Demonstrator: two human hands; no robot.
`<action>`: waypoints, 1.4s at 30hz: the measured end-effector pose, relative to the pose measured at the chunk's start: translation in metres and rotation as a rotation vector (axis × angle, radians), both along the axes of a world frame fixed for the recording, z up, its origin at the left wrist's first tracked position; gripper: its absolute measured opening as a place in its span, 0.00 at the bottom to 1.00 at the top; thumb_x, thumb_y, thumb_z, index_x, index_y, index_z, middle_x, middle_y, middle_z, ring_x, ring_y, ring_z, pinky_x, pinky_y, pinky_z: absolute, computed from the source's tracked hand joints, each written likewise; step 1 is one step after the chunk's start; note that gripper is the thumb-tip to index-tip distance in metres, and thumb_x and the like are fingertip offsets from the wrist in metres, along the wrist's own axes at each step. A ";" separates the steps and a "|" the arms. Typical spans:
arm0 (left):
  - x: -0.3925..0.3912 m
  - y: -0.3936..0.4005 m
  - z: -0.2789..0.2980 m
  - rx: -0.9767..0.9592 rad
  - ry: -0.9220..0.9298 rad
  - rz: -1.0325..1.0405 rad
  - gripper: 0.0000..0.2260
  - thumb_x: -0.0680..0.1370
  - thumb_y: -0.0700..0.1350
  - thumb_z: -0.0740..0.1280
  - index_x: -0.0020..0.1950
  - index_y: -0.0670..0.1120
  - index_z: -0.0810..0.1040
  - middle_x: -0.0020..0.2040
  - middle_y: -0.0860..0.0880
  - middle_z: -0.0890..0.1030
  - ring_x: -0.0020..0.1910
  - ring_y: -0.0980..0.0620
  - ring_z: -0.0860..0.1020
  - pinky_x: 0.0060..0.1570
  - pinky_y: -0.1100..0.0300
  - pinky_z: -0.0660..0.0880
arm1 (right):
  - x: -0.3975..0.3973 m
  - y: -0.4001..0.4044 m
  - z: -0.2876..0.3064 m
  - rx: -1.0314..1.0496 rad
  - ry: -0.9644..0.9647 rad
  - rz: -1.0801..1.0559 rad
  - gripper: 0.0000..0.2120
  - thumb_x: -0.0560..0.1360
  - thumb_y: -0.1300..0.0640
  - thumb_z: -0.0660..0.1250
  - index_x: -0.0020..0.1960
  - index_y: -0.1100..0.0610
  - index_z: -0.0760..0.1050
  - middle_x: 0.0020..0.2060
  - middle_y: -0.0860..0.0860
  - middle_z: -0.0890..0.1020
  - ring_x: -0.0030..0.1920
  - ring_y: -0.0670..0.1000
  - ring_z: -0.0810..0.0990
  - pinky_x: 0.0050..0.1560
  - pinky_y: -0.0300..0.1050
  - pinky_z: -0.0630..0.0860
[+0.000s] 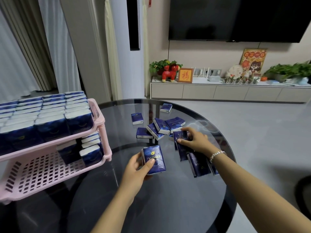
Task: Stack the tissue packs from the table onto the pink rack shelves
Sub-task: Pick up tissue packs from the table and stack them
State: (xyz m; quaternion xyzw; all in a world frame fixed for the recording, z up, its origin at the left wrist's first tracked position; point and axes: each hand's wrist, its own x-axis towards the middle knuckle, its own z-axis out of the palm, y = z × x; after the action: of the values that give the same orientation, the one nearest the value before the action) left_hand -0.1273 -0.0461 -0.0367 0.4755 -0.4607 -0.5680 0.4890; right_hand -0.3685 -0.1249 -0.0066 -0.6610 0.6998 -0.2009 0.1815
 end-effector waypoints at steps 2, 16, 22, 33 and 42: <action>0.000 0.000 0.000 0.003 -0.002 0.004 0.12 0.76 0.41 0.68 0.57 0.52 0.73 0.50 0.54 0.83 0.43 0.57 0.83 0.38 0.61 0.80 | 0.003 0.001 0.000 0.013 -0.196 0.034 0.22 0.70 0.43 0.70 0.61 0.46 0.69 0.48 0.48 0.79 0.52 0.52 0.78 0.60 0.52 0.71; 0.020 -0.002 0.008 -0.014 0.031 0.119 0.16 0.76 0.42 0.68 0.63 0.48 0.71 0.55 0.49 0.82 0.47 0.51 0.82 0.37 0.59 0.79 | 0.045 0.014 0.019 -0.120 -0.728 0.047 0.16 0.76 0.58 0.65 0.63 0.51 0.71 0.42 0.52 0.78 0.42 0.49 0.79 0.45 0.41 0.78; 0.028 0.001 0.013 -0.024 0.045 0.140 0.19 0.75 0.43 0.70 0.65 0.48 0.71 0.57 0.49 0.81 0.49 0.50 0.82 0.39 0.55 0.79 | 0.072 0.037 0.041 0.008 -0.990 0.110 0.20 0.78 0.61 0.59 0.67 0.44 0.69 0.42 0.54 0.77 0.45 0.56 0.80 0.42 0.41 0.77; 0.051 0.027 0.020 -0.069 0.074 0.247 0.21 0.69 0.48 0.73 0.61 0.49 0.74 0.56 0.47 0.82 0.54 0.48 0.81 0.54 0.47 0.78 | 0.150 0.096 0.024 -0.029 -1.032 0.081 0.04 0.76 0.58 0.65 0.46 0.56 0.71 0.37 0.50 0.76 0.35 0.45 0.75 0.40 0.39 0.74; 0.094 0.045 0.028 -0.025 -0.089 0.209 0.21 0.68 0.48 0.76 0.57 0.49 0.72 0.55 0.48 0.82 0.53 0.51 0.81 0.55 0.53 0.77 | 0.177 0.107 0.016 0.092 -0.973 0.231 0.09 0.72 0.59 0.71 0.48 0.59 0.72 0.44 0.54 0.81 0.44 0.50 0.79 0.50 0.46 0.76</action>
State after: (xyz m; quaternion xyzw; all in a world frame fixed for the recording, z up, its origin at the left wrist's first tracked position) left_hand -0.0328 -0.0012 -0.0086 0.5392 -0.4371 -0.4865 0.5306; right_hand -0.1916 -0.0182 0.0090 -0.5551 0.4643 -0.4334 0.5370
